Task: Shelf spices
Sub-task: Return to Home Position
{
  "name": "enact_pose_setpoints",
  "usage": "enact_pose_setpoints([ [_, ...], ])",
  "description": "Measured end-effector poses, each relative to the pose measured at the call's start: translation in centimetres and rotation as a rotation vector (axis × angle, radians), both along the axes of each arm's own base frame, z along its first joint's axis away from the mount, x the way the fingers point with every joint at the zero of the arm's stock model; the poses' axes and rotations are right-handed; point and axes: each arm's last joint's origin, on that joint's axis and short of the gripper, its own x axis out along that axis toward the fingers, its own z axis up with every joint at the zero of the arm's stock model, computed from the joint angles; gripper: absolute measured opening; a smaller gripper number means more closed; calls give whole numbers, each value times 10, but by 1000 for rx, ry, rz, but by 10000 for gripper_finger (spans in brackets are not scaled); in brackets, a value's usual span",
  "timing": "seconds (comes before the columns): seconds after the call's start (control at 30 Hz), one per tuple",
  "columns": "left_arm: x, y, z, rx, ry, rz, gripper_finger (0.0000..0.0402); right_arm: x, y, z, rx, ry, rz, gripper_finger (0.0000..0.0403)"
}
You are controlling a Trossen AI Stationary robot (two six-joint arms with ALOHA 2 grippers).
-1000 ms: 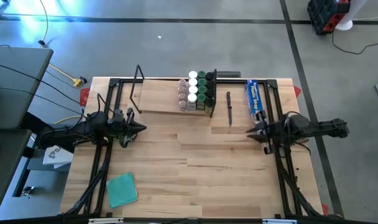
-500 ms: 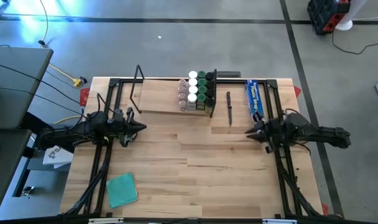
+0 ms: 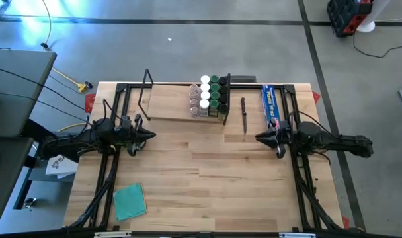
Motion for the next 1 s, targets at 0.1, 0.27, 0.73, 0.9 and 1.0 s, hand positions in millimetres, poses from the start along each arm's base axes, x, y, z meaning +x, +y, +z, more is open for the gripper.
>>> enact_pose_setpoints([
  [0.1,0,0,0,0,0,5,9,0,0,0,2,0,0,66],
  [0.27,0,1,0,0,0,12,9,0,0,0,-1,0,0,66],
  [0.73,1,-14,0,0,0,-142,9,0,0,0,-1,0,-1,66],
  [0.9,0,-16,0,0,1,-165,9,0,0,0,-2,1,-1,66],
  [1.0,0,-16,0,1,-2,-167,9,0,0,0,-2,1,-1,66],
])
